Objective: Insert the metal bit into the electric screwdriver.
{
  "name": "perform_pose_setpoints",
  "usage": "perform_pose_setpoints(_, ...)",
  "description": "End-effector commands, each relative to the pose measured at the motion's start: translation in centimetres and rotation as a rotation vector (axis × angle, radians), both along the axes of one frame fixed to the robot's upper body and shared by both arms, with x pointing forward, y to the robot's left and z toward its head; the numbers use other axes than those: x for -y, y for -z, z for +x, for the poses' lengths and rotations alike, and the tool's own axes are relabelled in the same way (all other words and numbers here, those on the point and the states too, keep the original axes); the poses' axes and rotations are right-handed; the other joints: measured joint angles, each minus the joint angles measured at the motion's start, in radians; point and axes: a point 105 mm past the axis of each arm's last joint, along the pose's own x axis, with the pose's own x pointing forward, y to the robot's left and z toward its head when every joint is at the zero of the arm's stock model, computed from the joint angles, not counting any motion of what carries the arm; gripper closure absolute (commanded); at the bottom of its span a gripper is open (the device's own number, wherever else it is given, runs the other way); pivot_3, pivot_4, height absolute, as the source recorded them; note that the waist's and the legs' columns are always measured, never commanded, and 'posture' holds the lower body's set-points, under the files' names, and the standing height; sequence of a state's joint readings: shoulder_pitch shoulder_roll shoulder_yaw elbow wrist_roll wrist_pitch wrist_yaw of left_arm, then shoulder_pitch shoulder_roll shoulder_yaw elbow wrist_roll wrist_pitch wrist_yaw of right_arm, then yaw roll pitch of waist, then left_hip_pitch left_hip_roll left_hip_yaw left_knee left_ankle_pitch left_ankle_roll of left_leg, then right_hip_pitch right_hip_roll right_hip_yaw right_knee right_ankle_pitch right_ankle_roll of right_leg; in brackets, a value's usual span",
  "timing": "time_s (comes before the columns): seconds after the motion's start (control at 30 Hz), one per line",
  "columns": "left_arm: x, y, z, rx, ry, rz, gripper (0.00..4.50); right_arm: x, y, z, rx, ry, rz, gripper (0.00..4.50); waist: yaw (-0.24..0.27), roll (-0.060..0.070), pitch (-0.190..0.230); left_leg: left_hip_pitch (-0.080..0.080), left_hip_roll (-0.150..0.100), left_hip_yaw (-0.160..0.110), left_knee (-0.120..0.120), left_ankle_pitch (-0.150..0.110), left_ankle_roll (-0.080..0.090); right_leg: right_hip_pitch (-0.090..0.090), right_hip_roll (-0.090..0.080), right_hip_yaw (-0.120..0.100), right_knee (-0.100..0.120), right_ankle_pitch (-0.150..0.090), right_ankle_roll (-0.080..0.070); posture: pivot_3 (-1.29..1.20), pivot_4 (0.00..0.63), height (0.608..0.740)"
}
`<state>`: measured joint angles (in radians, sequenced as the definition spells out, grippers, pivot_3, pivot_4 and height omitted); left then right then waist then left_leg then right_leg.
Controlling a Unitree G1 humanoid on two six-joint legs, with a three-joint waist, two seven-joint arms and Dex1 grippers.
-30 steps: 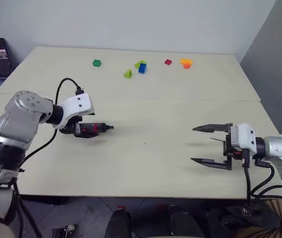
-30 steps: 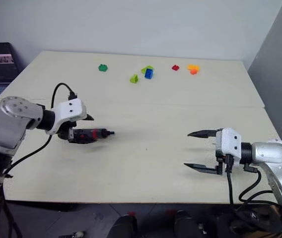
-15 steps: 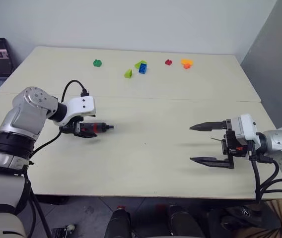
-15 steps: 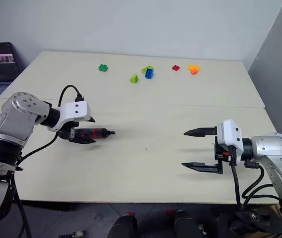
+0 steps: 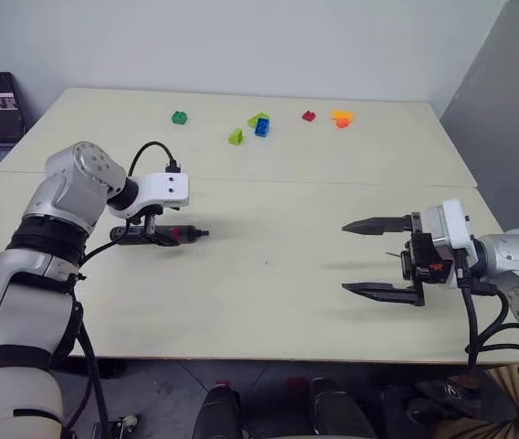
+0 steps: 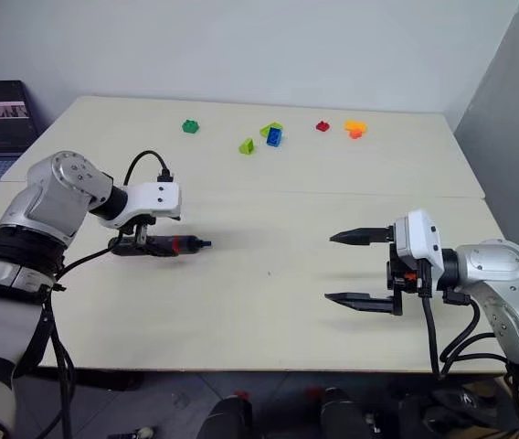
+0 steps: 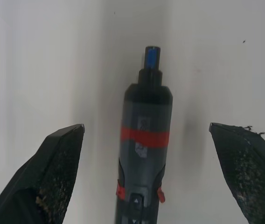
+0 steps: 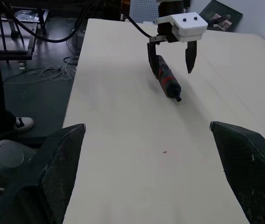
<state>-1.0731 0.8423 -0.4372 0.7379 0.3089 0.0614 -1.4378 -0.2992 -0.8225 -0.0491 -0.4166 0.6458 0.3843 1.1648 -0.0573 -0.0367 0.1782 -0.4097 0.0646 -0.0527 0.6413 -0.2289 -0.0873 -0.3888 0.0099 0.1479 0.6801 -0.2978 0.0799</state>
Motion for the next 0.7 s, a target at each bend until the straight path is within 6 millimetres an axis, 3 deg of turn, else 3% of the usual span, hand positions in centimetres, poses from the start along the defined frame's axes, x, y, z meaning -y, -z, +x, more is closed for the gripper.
perform_pose_setpoints(0.03, 0.8, -0.8, 0.7, 0.022, 0.030, 0.028, 0.01, -0.2, -0.6, 0.0, 0.027, -0.019, -0.009, 0.00, 0.000, 0.000, 0.000, 0.000, 0.000, 0.000, 0.000, 0.000, 0.000, 0.000, 0.000, 0.000, 0.000, 0.000, 0.000, 0.00, 0.150, 0.740)
perform_pose_setpoints(0.3, 2.8, 1.3, 1.4, 0.005, 0.060, 0.038, 0.01, -0.2, -0.6, 0.1, 0.027, -0.036, -0.033, 0.00, 0.000, 0.000, 0.000, -0.001, 0.000, -0.001, 0.001, 0.000, 0.000, 0.000, 0.000, 0.000, 0.000, 0.000, 0.000, 0.00, 0.150, 0.740)
perform_pose_setpoints(0.7, 1.6, 1.9, 1.8, 0.015, 0.034, 0.086, 0.01, 0.0, -0.3, -0.2, 0.019, -0.033, -0.046, 0.00, 0.000, 0.000, 0.000, -0.002, 0.000, -0.001, 0.001, 0.000, 0.000, 0.000, 0.000, 0.000, 0.000, 0.001, -0.001, 0.00, 0.150, 0.740)
